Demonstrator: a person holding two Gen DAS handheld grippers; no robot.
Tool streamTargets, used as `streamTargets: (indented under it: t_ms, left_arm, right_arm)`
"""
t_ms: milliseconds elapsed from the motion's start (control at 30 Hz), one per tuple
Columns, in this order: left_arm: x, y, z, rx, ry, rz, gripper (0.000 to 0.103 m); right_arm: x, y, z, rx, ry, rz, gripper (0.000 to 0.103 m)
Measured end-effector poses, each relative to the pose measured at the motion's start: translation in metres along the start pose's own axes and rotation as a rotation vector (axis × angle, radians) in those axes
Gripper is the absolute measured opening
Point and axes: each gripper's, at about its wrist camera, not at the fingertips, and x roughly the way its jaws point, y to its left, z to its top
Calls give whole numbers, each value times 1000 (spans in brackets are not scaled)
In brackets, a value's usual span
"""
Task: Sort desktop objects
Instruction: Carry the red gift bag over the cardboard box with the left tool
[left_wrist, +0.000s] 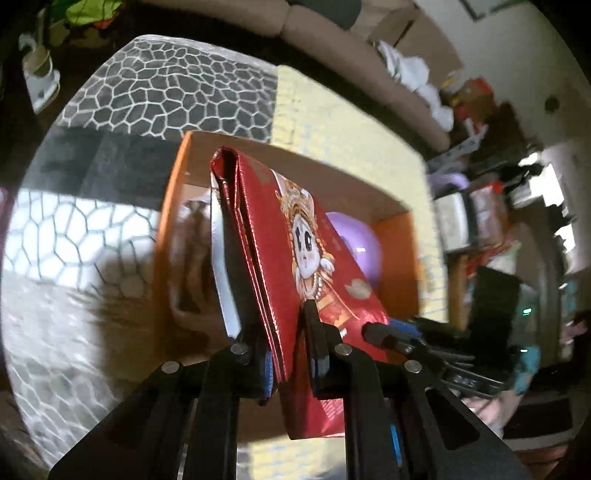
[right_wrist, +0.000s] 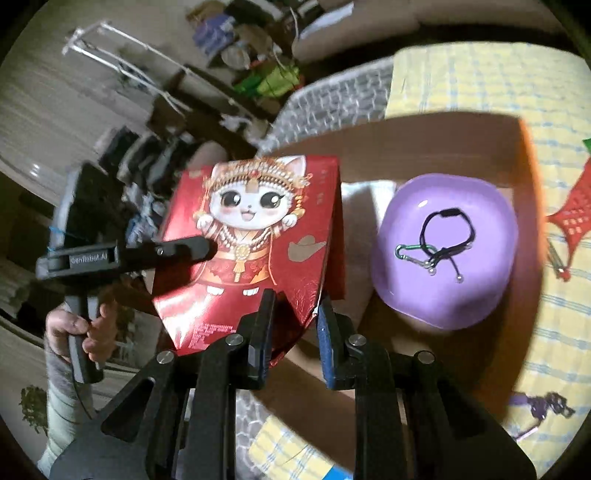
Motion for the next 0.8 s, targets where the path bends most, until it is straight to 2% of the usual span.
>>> streamTargets:
  t_ms: [100,200,267,333,400,433,500,533,567,600,633,667,800]
  left_arm:
    - [18,-3,7,57,15,112,22]
    - [32,-5,13,85,35,220,43]
    - [28,-8,17,66,39,234,70]
    - [15,-16,20,72,4,246,83]
    - [-2,-27,22,86,-31,260,87]
    - [-5,-30,23,99,-34,244,92]
    - [-9,-34,25,118,-21,226,93]
    - [-8,-35,25,124,-22,241,90]
    - [-7,-36,24,135,-22,265,74]
    - [-5,-37,21,161,-23,294,53]
    - [-3,-38,19,173,-17,318,3]
    - [-2,-37,17,177,-10,333,7]
    - [-7,-28,13,159,-40,332,6]
  right_arm:
    - [18,-5,4,18,37,-48,20]
    - [31,-8,4,35,70,-62,20]
    - [37,-8,2,40,83,-59,20]
    - [44,-6,-1,32,105,-86,17]
    - [49,-1,-5,13,119,-114,16]
    - [50,0,-7,19,125,-104,16]
    - [52,0,-11,25,132,-72,16]
    - [51,0,-11,27,125,-68,17]
    - [48,-1,-12,40,114,-59,17]
    - [42,-5,-11,65,92,-48,18]
    - [40,-5,-9,80,73,-41,18]
    - [34,-8,-9,93,54,-32,18]
    - [23,-12,-8,95,33,-29,24]
